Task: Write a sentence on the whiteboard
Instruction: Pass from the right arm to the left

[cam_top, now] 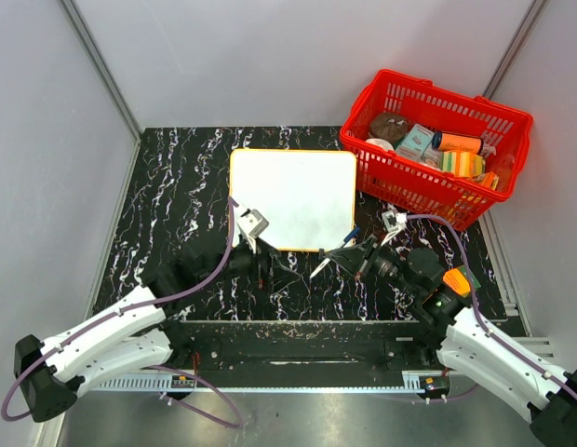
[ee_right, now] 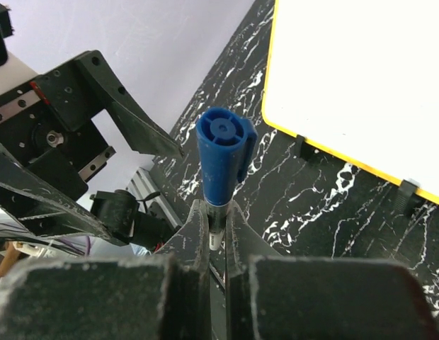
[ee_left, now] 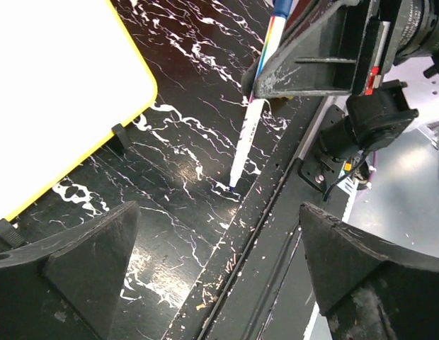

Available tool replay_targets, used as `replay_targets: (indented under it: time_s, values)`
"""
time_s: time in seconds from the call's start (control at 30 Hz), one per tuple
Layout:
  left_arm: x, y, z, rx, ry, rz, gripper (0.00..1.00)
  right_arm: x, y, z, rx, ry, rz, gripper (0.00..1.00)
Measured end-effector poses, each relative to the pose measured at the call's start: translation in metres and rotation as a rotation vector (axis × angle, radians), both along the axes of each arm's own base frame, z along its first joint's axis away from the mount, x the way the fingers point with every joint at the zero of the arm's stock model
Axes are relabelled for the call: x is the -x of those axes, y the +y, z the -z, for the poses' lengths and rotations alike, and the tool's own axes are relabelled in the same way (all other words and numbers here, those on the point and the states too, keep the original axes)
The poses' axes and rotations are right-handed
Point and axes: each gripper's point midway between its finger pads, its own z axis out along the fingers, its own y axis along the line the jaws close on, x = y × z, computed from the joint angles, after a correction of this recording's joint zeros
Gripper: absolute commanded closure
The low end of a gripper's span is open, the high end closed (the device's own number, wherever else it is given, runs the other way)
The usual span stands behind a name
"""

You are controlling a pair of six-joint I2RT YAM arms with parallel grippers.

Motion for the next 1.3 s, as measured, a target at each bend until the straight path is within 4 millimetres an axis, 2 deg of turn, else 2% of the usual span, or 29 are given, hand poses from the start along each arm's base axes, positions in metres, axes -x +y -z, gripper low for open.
replay_targets:
  time_s: [0.27, 0.57, 0.97, 1.13, 1.3]
  values:
    - [-0.007, 0.002, -0.003, 0.005, -0.025, -0.046, 0.01, -0.003, -0.004, 0.008, 0.032, 0.016, 0.024, 1.00]
    - [-0.006, 0.008, 0.004, 0.001, -0.031, -0.069, 0.01, -0.004, -0.005, 0.009, 0.035, 0.018, 0.034, 1.00]
    - [-0.004, 0.008, 0.004, 0.003, -0.029, -0.064, 0.01, -0.007, -0.009, 0.018, 0.062, 0.047, 0.066, 1.00]
    - [0.000, 0.003, 0.009, -0.018, -0.029, -0.043, 0.01, -0.008, -0.011, 0.017, 0.059, 0.046, 0.076, 1.00]
    - [0.001, -0.011, 0.022, -0.097, -0.012, -0.028, 0.01, -0.008, -0.011, 0.018, 0.059, 0.053, 0.079, 1.00]
